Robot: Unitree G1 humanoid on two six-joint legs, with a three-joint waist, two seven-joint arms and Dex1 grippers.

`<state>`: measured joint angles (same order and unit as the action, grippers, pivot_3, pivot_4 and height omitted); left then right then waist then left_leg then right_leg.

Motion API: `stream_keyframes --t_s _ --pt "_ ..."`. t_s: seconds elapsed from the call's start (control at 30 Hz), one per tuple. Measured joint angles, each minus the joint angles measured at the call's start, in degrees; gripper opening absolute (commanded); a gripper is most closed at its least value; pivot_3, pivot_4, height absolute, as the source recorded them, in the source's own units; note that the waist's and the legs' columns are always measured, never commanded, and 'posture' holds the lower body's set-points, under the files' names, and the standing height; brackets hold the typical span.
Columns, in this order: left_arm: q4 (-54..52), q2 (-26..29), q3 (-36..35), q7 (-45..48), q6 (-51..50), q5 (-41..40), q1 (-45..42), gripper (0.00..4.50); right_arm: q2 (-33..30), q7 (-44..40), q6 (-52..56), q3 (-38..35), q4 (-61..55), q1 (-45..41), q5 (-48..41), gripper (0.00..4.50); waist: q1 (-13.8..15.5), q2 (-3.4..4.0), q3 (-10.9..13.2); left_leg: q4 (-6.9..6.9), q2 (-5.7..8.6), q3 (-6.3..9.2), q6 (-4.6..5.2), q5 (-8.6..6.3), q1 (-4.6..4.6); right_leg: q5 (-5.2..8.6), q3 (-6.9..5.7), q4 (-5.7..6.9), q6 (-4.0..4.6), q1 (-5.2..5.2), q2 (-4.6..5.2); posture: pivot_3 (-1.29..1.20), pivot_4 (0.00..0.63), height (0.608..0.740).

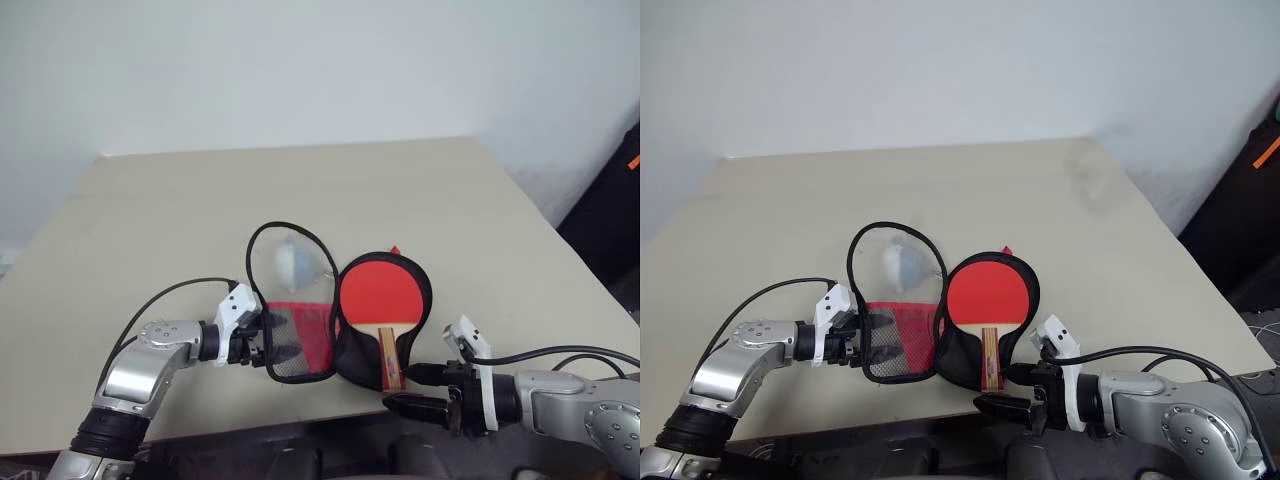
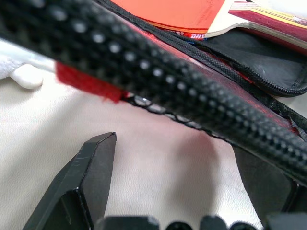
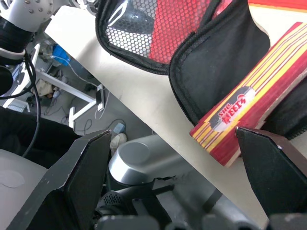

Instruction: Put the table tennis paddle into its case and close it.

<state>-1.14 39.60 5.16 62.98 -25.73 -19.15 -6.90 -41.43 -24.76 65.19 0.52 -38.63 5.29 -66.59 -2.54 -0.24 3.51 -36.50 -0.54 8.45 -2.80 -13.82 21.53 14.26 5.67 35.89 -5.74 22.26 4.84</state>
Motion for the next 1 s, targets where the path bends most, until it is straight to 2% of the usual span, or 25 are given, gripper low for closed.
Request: stream_keyframes --t_s 0.2,0.33,0.5,0.63,0.77,1.0 --pt "2.04 -2.28 0.64 0.73 2.23 0.18 -1.83 3.96 0.91 -0.58 -2.82 -2.83 1.68 -0.06 -0.54 4.47 0.10 -0.02 0.00 -0.10 0.00 0.02 0.00 0.00 0.02 -0.01 -0.03 0.00 -0.01 -0.07 0.00 0.00 0.000 0.740" --pt "2.29 -7.52 3.25 0.99 2.67 0.05 -8.60 3.96 2.85 -0.62 -10.07 -9.36 7.72 -4.41 3.12 4.47 0.92 -0.03 -0.01 -0.27 0.02 0.00 0.00 0.00 0.02 -0.08 -0.03 -0.02 -0.12 -0.15 0.00 0.00 0.000 0.740" --pt "2.08 -13.11 8.48 2.07 1.87 0.12 -13.58 3.96 5.33 -0.21 -15.28 -10.37 12.44 -8.05 8.82 4.47 1.27 0.00 -0.03 -0.25 0.03 -0.02 0.00 0.00 0.01 -0.11 -0.01 -0.02 -0.11 -0.15 -0.01 0.00 0.000 0.740" --pt "2.08 -13.60 11.30 2.66 0.60 0.18 -13.87 3.96 10.03 3.83 -18.52 -12.97 16.26 -9.85 11.32 4.47 1.15 0.06 -0.03 -0.24 0.02 -0.02 0.01 0.01 0.00 -0.13 0.02 0.03 -0.07 -0.13 -0.04 0.00 0.000 0.740" --pt "2.07 -13.43 11.61 2.50 -1.73 0.14 -13.89 3.96 10.69 4.80 -20.07 -13.41 17.19 -10.29 13.85 4.47 1.25 0.09 -0.04 -0.26 0.03 -0.02 0.01 0.01 0.01 -0.13 0.03 0.02 -0.07 -0.14 -0.03 0.00 0.000 0.740" --pt "1.10 -10.37 4.25 -6.12 -20.64 -3.46 -15.72 3.96 13.25 5.97 -21.27 -12.77 18.29 -10.59 18.74 4.47 1.09 0.12 -0.03 -0.25 0.03 0.00 0.01 0.01 0.00 -0.13 0.02 0.08 -0.08 -0.10 -0.04 0.00 0.000 0.740"
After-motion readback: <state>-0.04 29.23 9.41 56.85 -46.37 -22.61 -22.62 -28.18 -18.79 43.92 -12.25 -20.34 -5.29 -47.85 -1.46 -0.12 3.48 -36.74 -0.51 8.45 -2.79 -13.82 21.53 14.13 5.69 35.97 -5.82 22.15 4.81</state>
